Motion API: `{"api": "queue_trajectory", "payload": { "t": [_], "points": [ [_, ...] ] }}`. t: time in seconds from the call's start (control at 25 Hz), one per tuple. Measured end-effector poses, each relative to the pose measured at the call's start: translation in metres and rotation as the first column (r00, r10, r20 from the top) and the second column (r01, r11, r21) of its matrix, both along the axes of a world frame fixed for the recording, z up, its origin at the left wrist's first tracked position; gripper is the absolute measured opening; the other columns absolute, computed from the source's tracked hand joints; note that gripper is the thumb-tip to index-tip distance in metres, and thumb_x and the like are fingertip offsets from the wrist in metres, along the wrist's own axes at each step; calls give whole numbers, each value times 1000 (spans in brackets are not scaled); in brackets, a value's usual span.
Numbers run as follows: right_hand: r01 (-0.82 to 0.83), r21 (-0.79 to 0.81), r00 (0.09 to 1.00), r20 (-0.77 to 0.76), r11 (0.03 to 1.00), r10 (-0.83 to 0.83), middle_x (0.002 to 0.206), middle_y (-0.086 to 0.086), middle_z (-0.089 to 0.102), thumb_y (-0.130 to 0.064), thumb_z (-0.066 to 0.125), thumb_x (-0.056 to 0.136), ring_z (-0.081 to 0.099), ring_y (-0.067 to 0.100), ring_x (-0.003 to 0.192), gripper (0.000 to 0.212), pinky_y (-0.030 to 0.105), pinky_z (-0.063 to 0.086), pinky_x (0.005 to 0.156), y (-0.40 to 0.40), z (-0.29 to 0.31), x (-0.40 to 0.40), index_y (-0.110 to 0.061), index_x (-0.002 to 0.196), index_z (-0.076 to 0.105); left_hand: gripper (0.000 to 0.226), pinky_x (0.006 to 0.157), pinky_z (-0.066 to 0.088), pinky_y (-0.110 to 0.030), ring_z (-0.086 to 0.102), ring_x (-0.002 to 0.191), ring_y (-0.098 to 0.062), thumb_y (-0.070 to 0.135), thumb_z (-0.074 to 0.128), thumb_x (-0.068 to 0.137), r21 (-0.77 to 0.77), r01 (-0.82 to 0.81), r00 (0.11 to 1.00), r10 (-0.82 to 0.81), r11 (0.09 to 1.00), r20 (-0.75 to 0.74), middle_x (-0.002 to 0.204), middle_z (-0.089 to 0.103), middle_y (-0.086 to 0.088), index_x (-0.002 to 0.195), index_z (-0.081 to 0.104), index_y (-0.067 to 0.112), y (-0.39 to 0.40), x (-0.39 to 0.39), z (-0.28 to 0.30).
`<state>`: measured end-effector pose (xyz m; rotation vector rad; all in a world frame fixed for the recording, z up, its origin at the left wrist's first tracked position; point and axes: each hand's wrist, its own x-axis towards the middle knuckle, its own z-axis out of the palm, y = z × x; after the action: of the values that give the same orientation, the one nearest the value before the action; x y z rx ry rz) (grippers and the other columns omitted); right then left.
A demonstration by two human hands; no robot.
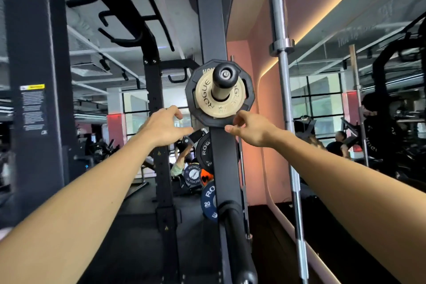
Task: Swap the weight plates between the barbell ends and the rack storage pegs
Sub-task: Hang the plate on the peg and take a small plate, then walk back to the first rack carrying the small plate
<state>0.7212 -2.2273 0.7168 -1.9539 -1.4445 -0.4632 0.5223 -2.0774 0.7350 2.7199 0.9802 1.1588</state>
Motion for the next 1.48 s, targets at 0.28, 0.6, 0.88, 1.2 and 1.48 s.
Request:
{"api": "queue_trajectory", "payload": {
  "t": [0.28, 0.6, 0.88, 1.2, 1.48],
  "points": [
    [-287, -262, 956, -137, 921, 259, 118, 1, 59, -53, 63, 84, 57, 23, 108, 50, 31, 45, 91, -12, -63, -92, -17, 119, 54, 54, 98, 44, -39, 54, 113, -22, 70, 64, 73, -244, -170, 984, 150, 955, -97, 124, 58, 0, 115, 55, 37, -54, -124, -82],
    [-580, -425, 808, -411, 695, 424, 130, 3, 57, -52, 64, 84, 52, 21, 123, 58, 32, 40, 105, -35, -237, -197, -18, 129, 52, 46, 97, 41, -34, 54, 119, -18, 68, 64, 74, -523, -444, 895, 384, 728, -226, 132, 55, 3, 111, 56, 42, -133, -266, -258],
    [-614, -621, 786, -532, 487, 315, 139, -1, 52, -56, 61, 85, 51, 19, 126, 62, 32, 40, 104, -70, -413, -253, -23, 135, 48, 51, 93, 43, -34, 55, 107, -16, 70, 62, 75, -732, -550, 820, 428, 402, -381, 127, 54, 6, 115, 56, 41, -215, -357, -419],
    [-621, -754, 784, -597, 214, 168, 149, 2, 43, -53, 56, 90, 43, 21, 134, 65, 33, 35, 109, -163, -567, -297, -18, 142, 44, 64, 89, 50, -37, 60, 101, -19, 66, 63, 80, -861, -504, 833, 298, 63, -466, 123, 60, -2, 127, 56, 22, -338, -406, -589],
    [-551, -822, 814, -568, -144, 124, 139, 9, 52, -48, 54, 93, 51, 26, 124, 56, 41, 41, 105, -272, -662, -326, -11, 135, 49, 68, 96, 48, -39, 59, 108, -25, 62, 67, 76, -865, -442, 827, 265, -236, -495, 127, 60, -9, 123, 59, 14, -462, -417, -674]
  ]
}}
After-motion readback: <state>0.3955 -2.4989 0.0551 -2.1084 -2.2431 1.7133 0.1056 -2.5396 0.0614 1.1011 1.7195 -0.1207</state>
